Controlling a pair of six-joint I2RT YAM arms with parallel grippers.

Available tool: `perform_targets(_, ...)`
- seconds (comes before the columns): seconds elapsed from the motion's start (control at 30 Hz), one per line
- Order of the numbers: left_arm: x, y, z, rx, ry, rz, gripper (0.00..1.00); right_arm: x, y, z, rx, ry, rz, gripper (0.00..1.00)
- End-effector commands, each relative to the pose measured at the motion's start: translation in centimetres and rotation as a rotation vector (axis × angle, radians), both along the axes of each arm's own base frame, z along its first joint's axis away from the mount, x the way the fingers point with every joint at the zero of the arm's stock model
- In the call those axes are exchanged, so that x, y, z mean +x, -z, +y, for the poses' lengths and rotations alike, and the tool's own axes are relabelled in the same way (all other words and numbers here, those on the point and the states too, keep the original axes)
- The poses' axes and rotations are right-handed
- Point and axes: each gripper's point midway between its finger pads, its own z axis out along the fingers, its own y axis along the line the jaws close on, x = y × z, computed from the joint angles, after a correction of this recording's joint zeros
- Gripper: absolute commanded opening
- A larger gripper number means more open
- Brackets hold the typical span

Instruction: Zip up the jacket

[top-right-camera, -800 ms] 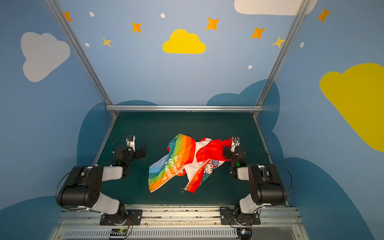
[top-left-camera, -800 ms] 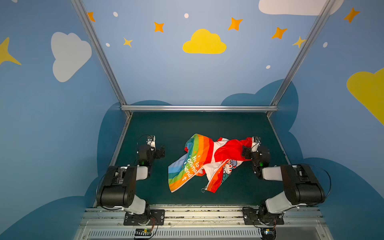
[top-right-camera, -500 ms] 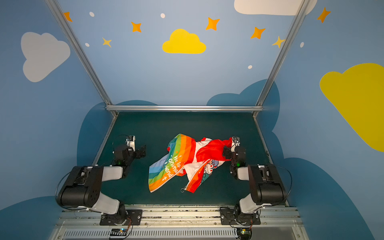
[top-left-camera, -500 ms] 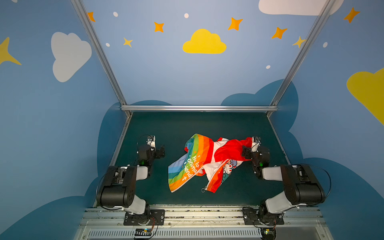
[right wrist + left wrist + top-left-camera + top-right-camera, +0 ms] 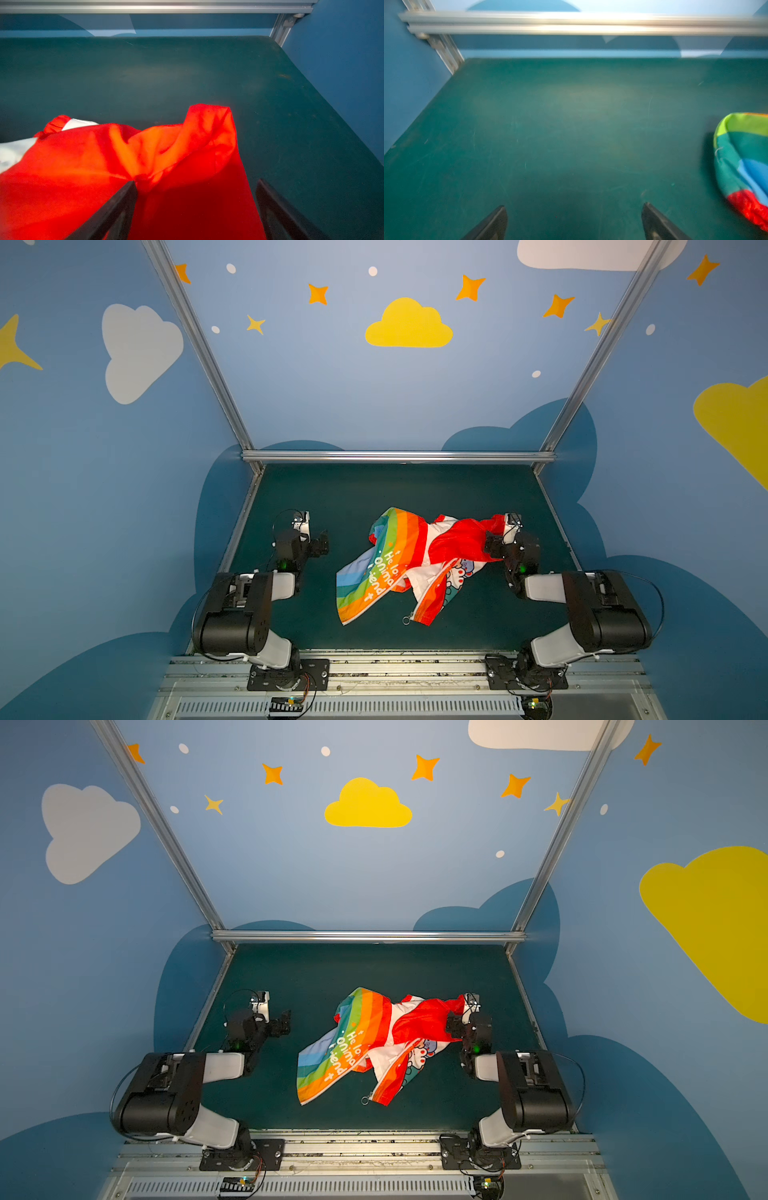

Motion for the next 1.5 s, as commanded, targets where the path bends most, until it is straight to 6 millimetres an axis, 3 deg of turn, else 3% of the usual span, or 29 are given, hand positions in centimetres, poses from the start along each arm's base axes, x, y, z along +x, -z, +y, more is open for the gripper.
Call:
perform_targets(0.0,0.5,-4.4,0.2,0.014,-0.05,0.044,1.0,0.0,-4.6,-0.3,0.023,0.1,0.079,0.9)
perform_targets(0.1,-0.5,-6.6,-1.0,-0.06,-0.039,0.148,1.0,-1.6,-6.3,0.7,0.182,0.18,0.257,0.9)
perform_targets(0.23,-2.9,-7.3,-4.4,-0.094,0.04,0.29,1.0,-4.2,-6.9,5.8,0.307,0.07,0.404,0.89)
perform_targets(0.4,-6.4,-6.0,-8.8,-0.159,0.119,0.406,1.0,-7.5,-4.3,11.0,0.571,0.031,0.687,0.9)
perform_targets(0.5,-7.7,-4.9,-10.1,-0.18,0.137,0.437,1.0,-8.0,-1.8,13.4,0.66,0.003,0.805,0.9)
perform_targets(0.73,-8.6,-3.4,-10.7,-0.245,0.105,0.485,1.0,-5.7,2.2,14.6,0.629,-0.024,0.892,0.9)
perform_targets(0.9,-9.3,-2.3,-11.3,-0.263,0.112,0.526,1.0,-1.5,3.6,15.2,0.612,-0.092,0.887,0.9)
perform_targets(1.03,-9.9,-1.9,-11.5,-0.283,0.098,0.554,1.0,2.5,3.4,16.0,0.568,-0.172,0.836,0.9)
perform_targets(1.23,-11.1,-1.1,-12.6,-0.352,0.101,0.592,1.0,7.6,1.3,16.3,0.493,-0.204,0.804,0.89)
perform_targets(1.33,-11.8,-0.7,-13.7,-0.379,0.119,0.618,1.0,7.7,-0.4,16.4,0.507,-0.184,0.808,0.89)
perform_targets(1.47,-13.0,-0.2,-15.8,-0.39,0.181,0.658,1.0,4.0,-1.9,17.0,0.547,-0.156,0.848,0.89)
